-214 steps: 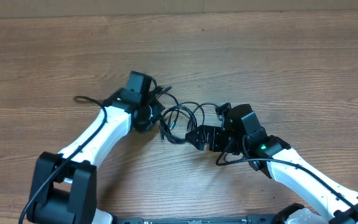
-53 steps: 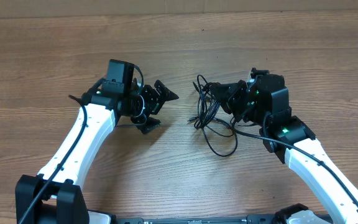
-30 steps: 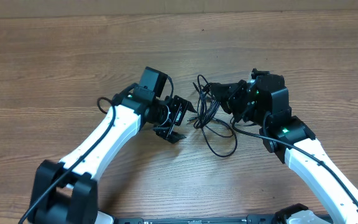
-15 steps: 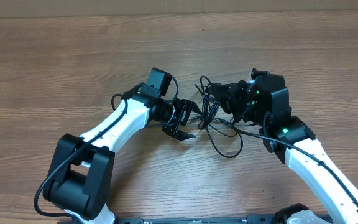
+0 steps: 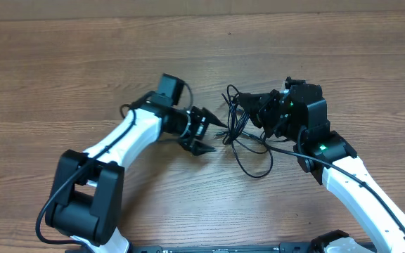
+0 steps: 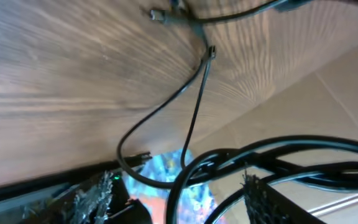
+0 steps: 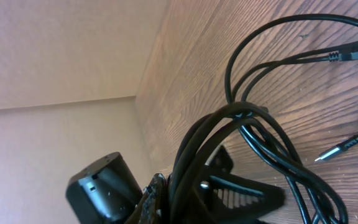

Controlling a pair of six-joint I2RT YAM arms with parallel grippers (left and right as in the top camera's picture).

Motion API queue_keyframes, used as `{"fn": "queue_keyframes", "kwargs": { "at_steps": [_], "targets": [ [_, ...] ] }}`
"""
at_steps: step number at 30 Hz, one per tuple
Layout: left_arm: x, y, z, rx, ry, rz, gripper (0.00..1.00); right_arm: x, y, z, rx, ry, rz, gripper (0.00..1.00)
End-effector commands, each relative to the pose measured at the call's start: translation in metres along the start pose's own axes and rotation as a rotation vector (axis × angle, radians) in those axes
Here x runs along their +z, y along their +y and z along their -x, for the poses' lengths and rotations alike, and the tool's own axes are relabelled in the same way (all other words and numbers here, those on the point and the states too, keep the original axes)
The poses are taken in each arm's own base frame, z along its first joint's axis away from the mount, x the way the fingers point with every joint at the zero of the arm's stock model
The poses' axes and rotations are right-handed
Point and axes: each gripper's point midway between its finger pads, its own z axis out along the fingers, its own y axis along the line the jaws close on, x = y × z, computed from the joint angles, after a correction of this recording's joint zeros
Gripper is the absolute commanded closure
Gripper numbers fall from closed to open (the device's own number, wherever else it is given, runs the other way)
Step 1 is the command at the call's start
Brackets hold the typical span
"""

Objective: Untangle cables

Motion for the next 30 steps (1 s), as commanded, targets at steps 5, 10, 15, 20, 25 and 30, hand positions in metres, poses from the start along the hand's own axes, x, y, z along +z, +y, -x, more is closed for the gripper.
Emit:
{"fn": "queue_keyframes", "kwargs": {
  "at_steps": [5, 10, 15, 20, 25, 30],
  "targets": [
    [-0.004, 0.001, -0.009, 0.186, 0.054, -0.006, 0.29, -0.002, 0.008, 0.001, 0.012, -0.013, 0.019, 0.96],
    [0.004, 0.002, -0.017, 0.208, 0.065, 0.012, 0.29, -0.002, 0.008, 0.001, 0.012, -0.013, 0.019, 0.96],
    [0.016, 0.008, -0.031, 0.221, 0.095, 0.045, 0.38, -0.002, 0.008, 0.001, 0.012, -0.013, 0.019, 0.96],
    [0.021, 0.009, -0.037, 0.181, 0.101, 0.062, 0.45, -0.002, 0.008, 0.0, 0.012, -0.009, 0.02, 0.96],
    [0.022, 0.007, -0.036, 0.056, 0.091, 0.061, 0.43, -0.002, 0.008, 0.0, 0.038, -0.009, 0.02, 0.96],
    [0.027, -0.007, -0.033, -0.001, 0.059, 0.024, 0.8, -0.002, 0.008, 0.0, 0.038, -0.009, 0.02, 0.96]
  ]
}}
